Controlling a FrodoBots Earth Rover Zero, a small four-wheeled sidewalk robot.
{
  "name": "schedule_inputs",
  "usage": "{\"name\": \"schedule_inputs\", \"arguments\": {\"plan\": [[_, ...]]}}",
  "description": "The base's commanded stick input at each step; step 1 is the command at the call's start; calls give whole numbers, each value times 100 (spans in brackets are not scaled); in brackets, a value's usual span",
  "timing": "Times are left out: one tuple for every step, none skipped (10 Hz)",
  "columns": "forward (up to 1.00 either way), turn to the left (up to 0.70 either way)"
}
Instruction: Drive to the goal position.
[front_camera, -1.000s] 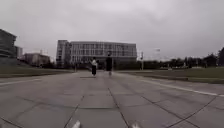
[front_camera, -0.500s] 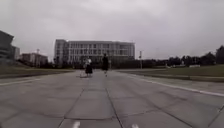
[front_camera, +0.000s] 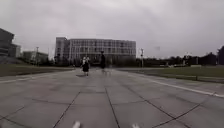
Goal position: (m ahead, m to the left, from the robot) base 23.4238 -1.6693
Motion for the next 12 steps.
{"name": "schedule_inputs", "arguments": {"plan": [[70,0],[70,0],[70,0],[70,0],[70,0],[70,2],[70,3],[70,3],[70,5],[70,9],[70,32],[70,35]]}}
